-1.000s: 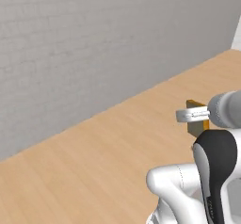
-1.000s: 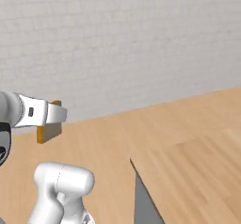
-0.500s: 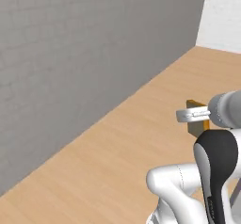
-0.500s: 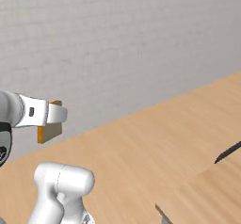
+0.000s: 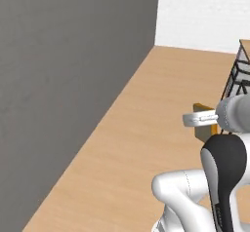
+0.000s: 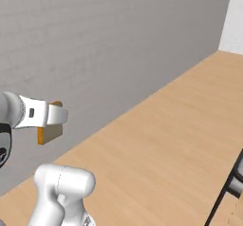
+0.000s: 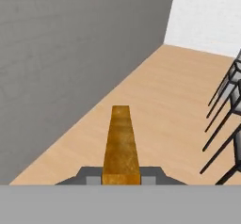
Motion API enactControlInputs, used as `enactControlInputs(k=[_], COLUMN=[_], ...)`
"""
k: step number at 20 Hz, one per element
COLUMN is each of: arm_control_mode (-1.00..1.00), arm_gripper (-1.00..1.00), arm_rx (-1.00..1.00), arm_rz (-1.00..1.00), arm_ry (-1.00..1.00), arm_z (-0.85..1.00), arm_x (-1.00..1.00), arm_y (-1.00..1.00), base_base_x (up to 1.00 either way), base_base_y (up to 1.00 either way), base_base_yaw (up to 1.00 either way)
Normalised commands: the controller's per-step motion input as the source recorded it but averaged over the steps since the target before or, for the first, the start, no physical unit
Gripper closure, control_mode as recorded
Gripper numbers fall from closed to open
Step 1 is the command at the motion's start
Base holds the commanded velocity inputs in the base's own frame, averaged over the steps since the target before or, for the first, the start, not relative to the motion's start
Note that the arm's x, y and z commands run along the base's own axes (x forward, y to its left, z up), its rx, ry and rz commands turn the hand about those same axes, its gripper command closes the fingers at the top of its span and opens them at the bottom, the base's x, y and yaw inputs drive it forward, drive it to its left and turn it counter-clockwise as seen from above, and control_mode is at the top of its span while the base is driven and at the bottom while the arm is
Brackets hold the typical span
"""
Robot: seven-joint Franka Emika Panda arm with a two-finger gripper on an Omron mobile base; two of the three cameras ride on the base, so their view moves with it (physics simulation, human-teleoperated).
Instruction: Start the toaster. Once the lever pops up, take the bread to the plate on the dining counter.
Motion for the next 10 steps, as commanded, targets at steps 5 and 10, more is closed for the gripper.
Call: enactControlInputs(k=[5, 10], arm_control_mode=[1.0, 1.0], arm_gripper=[1.0, 1.0], arm_rx=[0.0, 0.0], arm_rz=[0.0, 0.0], arm_ry=[0.0, 0.0], arm_z=[0.0, 0.0], arm_x=[0.0, 0.0], arm_y=[0.0, 0.0], base_base_x=[1.0, 1.0], base_base_y=[0.42, 0.33], base_base_yaw=[-0.47, -0.45])
